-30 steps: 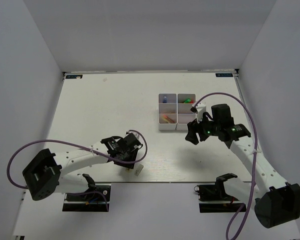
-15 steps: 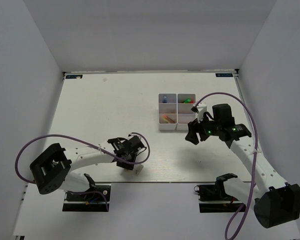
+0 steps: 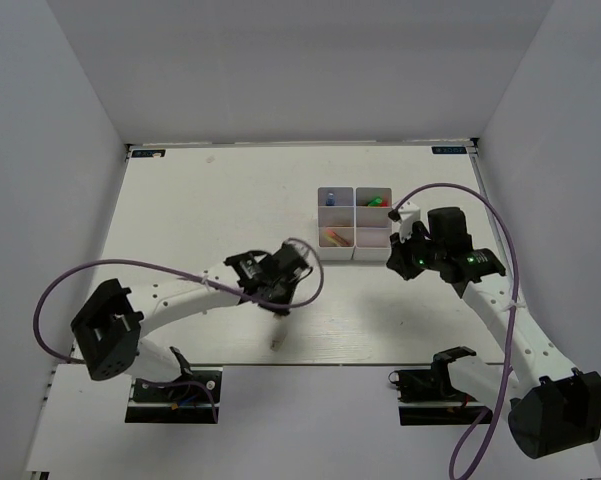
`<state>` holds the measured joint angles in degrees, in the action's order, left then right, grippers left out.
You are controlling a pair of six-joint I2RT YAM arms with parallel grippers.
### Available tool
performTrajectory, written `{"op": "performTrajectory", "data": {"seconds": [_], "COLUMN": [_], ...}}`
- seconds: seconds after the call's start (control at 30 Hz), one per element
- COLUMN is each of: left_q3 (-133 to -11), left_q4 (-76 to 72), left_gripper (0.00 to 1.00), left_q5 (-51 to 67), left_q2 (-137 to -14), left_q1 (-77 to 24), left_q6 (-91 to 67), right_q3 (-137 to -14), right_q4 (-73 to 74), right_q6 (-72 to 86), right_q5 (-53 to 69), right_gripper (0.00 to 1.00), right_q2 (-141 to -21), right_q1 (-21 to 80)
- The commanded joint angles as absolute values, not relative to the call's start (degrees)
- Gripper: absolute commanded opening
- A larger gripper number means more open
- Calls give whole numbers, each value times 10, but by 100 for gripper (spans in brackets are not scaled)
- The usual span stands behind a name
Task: Sort the stationery into containers
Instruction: Pick up the stationery from the corner of the board, then place the stationery in the storage box.
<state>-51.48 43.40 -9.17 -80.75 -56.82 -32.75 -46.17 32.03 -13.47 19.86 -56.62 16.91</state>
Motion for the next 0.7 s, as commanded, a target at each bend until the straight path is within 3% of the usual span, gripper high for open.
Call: {"op": "performTrajectory", "data": {"seconds": [0.0, 0.1, 0.37, 0.5, 0.67], "left_q3": [-665, -805, -1039, -1100, -1118], "left_q4": [381, 367, 315, 280, 263], "left_gripper": [1, 1, 1, 3, 5], "left_q5": [-36, 23, 185, 255, 249], "left_q2": [-853, -936, -1143, -1200, -1234], "left_q1": [-560, -546, -505, -495, -489], "left_q6": [-257, -221, -186, -152, -128], "right_q3": [-467, -458, -454, -454, -453], "right_q4": [291, 274, 261, 260, 261], "right_q6": [-117, -105, -99, -99, -100], "right_q5": [124, 84, 60, 62, 64], "right_gripper": [0, 0, 5, 5, 6], "right_q2": [-561, -556, -540, -537, -533], "right_q1": [163, 164, 157, 156, 159]}}
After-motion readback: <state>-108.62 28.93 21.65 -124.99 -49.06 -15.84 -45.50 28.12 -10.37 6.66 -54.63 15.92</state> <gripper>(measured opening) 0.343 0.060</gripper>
